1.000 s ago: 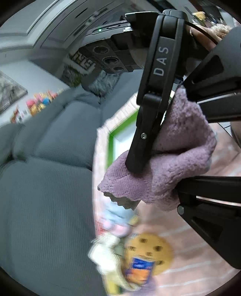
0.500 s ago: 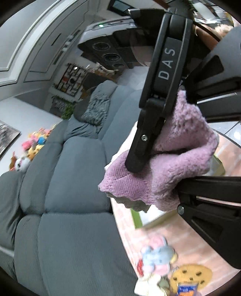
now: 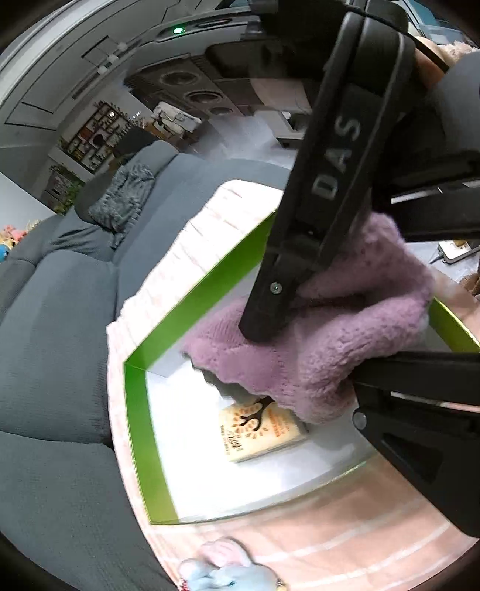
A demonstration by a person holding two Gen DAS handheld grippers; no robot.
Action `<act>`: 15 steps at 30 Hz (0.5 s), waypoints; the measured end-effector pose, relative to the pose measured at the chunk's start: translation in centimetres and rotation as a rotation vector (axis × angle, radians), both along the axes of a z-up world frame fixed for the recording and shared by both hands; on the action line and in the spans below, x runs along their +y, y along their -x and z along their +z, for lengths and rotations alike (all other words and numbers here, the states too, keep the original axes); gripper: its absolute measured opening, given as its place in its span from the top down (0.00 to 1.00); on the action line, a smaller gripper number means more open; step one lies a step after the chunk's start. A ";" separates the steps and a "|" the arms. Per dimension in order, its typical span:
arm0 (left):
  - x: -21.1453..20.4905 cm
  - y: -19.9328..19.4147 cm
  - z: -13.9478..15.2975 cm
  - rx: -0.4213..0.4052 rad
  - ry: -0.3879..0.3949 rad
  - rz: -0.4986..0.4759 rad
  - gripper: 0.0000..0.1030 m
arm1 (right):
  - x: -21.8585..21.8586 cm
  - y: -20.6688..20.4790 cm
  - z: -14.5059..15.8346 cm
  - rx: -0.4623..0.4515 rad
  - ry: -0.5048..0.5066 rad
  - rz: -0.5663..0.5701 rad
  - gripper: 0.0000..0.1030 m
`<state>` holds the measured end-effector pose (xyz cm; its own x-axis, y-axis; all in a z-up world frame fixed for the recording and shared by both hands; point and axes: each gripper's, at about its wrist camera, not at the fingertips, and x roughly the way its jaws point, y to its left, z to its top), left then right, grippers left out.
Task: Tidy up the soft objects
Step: 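Lower the purple cloth into the green box and release it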
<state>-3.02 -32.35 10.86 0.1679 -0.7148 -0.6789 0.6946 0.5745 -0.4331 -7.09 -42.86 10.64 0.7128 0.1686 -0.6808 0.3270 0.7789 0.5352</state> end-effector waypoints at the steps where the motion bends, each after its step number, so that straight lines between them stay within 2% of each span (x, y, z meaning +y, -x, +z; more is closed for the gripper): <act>1: -0.3 0.0 -0.2 0.003 -0.008 0.000 0.80 | -0.1 -0.1 -0.3 0.014 0.014 -0.011 0.70; 2: -0.5 0.0 -0.4 0.008 -0.017 0.000 0.76 | -0.2 -0.1 -0.5 0.027 0.025 -0.021 0.70; 4: -0.8 -0.2 -0.7 0.017 -0.028 -0.001 0.54 | -0.6 0.0 -1.0 0.046 0.030 -0.041 0.70; 7: -0.2 -0.1 -0.6 0.006 -0.042 -0.009 0.37 | -0.9 0.5 -1.0 0.038 0.028 -0.048 0.70; 10: 0.9 0.3 0.0 -0.019 -0.029 0.001 0.30 | -0.8 1.1 0.1 0.027 0.063 -0.065 0.64; 12: 1.6 0.3 0.2 -0.030 -0.017 0.010 0.28 | -0.5 1.4 1.0 0.009 0.082 -0.075 0.50; 15: 3.2 0.4 1.2 -0.059 -0.007 0.037 0.25 | 0.3 2.0 2.6 -0.030 0.109 -0.074 0.39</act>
